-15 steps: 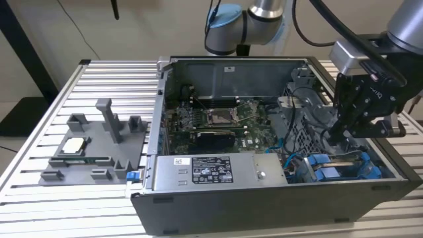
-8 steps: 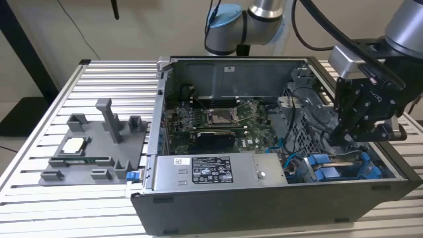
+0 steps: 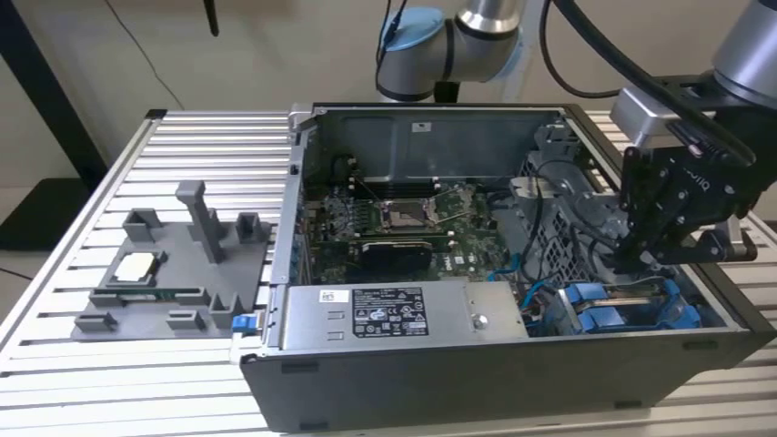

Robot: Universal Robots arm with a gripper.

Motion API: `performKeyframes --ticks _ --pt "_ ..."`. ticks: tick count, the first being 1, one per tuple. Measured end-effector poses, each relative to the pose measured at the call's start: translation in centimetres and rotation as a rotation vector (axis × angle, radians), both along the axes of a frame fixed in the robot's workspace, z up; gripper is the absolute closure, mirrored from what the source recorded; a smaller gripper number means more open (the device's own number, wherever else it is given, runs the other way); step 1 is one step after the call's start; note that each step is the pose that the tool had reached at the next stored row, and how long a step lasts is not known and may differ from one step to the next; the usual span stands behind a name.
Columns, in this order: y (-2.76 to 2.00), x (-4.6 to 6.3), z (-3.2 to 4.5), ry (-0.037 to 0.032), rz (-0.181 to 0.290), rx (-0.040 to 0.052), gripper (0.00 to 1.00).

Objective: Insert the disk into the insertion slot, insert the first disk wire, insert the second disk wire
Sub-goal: 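Insert the first disk wire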

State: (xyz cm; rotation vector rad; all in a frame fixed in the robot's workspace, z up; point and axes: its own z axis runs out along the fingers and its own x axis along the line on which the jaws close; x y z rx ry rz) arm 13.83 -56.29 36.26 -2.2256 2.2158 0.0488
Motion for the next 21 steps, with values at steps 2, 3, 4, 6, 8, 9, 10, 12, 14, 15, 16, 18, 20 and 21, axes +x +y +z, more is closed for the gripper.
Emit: performKeyframes --ticks 2,3,4,6,8,9,10,12,14,15,16,18,20,21 --pt "0.0 0.0 0.0 0.0 0.0 0.0 0.81" --pt "0.0 0.0 0.0 0.0001 0.0 -0.0001 0.81" --pt "0.0 0.04 -0.01 0.0 0.0 0.0001 0.81" --pt "0.0 0.07 -0.01 0.0 0.0 0.0001 0.81" --pt "0.0 0.08 -0.01 0.0 0.0 0.0001 0.81" --pt "0.0 0.08 -0.01 0.0 0.0 0.0001 0.81" --pt "0.0 0.08 -0.01 0.0 0.0 0.0001 0.81" --pt "0.0 0.09 -0.01 0.0 0.0 0.0002 0.81" --pt "0.0 0.09 -0.02 0.0 0.0 -0.0002 0.81" --pt "0.0 0.09 -0.04 0.0 0.0 -0.0013 0.81" --pt "0.0 0.1 -0.06 0.0 0.0 -0.0033 0.81" --pt "0.0 0.13 -0.08 0.0 0.0 -0.0076 0.81" --pt "0.0 0.19 -0.1 0.0 0.0 -0.0094 0.81" --pt "0.0 0.23 -0.13 0.0 0.0 -0.0099 0.81"
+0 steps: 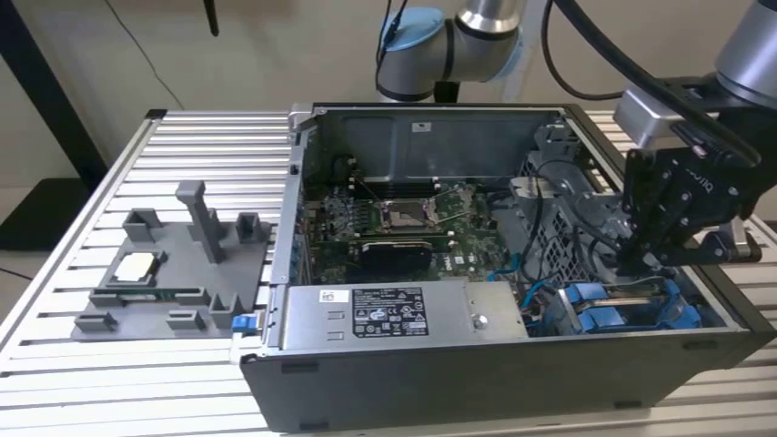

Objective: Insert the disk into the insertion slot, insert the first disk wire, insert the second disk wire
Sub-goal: 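Insert the first disk wire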

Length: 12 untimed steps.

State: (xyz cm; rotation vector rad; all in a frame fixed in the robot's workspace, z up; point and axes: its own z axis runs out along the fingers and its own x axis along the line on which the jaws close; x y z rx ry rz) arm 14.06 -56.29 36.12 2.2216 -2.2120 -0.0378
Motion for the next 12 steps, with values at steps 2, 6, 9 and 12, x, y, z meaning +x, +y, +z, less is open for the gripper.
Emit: performKeyframes --ticks 2,6,9,12 --pt "0.0 0.1 -0.09 0.0 0.0 -0.0014 0.81" --pt "0.0 0.5 -0.27 0.0 0.0 -0.008 0.81" --pt "0.0 0.9 -0.44 0.0 0.0 -0.0126 0.81" --pt "0.0 1.1 -0.69 0.0 0.0 -0.0154 0.81"
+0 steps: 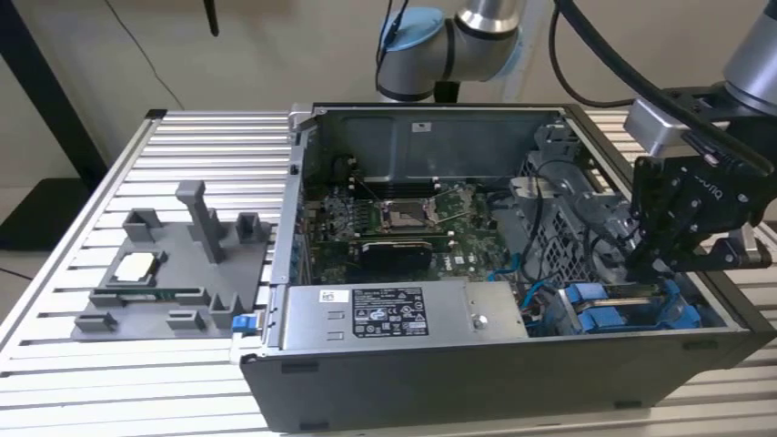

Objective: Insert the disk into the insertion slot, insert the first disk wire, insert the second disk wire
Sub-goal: 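Insert the first disk wire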

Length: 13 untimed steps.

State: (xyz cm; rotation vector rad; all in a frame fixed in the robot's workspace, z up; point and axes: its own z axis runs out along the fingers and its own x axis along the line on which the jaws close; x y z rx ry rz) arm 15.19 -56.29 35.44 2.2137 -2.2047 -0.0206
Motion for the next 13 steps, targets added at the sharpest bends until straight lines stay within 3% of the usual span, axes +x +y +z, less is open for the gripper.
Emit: performKeyframes --ticks 13 --pt "0.04 0.84 -0.91 -0.0016 0.0 -0.0035 0.81"
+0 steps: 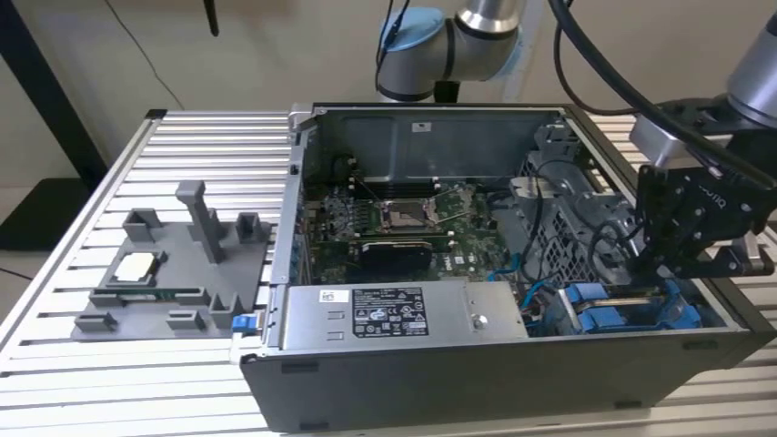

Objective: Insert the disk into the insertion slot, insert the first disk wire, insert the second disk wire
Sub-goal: 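Insert the first disk wire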

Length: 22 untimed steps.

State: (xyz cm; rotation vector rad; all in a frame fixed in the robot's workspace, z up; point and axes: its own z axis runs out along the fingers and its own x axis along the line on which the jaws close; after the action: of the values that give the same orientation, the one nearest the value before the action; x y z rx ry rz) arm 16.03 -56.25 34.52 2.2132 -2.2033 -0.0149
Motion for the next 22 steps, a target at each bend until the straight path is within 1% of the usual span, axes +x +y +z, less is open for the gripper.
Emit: performKeyframes --ticks 9,13,16,22 --pt "0.21 0.3 -0.43 -0.0016 0.0 0.0011 0.81" --pt "0.24 0.5 -0.55 -0.0016 0.0 0.0049 0.81" --pt "0.24 0.6 -0.56 -0.0016 0.0 0.0058 0.81" --pt "0.24 0.6 -1.38 -0.0018 -0.001 0.0048 0.81"
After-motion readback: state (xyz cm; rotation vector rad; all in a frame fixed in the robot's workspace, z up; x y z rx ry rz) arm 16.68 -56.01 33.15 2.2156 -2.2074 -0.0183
